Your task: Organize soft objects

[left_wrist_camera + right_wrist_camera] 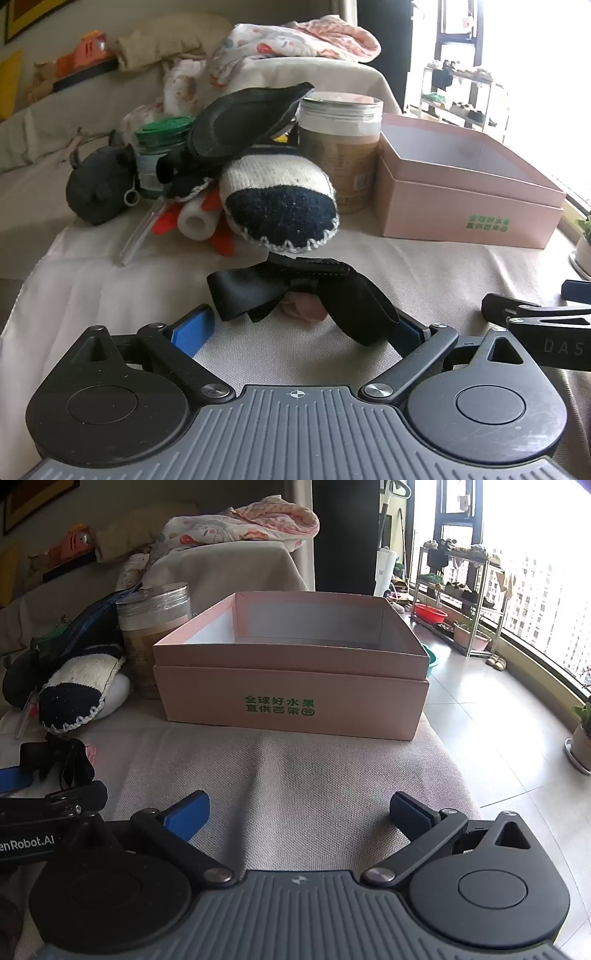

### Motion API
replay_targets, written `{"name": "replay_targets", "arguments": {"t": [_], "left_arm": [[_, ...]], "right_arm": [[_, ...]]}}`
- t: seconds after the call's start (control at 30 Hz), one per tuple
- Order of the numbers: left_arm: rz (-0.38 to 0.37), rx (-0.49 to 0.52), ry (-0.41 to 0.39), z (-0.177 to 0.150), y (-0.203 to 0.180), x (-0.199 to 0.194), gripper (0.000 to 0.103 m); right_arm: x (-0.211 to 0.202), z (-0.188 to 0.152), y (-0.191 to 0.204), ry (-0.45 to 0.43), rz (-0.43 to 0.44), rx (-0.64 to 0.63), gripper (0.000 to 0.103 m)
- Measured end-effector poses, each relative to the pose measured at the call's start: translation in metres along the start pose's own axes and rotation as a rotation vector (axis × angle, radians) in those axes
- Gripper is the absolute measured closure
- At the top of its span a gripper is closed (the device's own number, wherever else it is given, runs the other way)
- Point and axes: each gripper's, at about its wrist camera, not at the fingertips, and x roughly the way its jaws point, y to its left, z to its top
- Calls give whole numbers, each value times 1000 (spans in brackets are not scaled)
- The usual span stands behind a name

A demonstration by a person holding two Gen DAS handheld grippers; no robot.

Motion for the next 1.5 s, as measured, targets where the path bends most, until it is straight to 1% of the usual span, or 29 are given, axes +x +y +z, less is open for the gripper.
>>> {"name": "replay_targets", "arguments": {"t": [1.5], "left_arm": [[-5,-7,2,0,0,0,3]], "right_arm": [[-1,0,0,-2,-2,-4,0]]}}
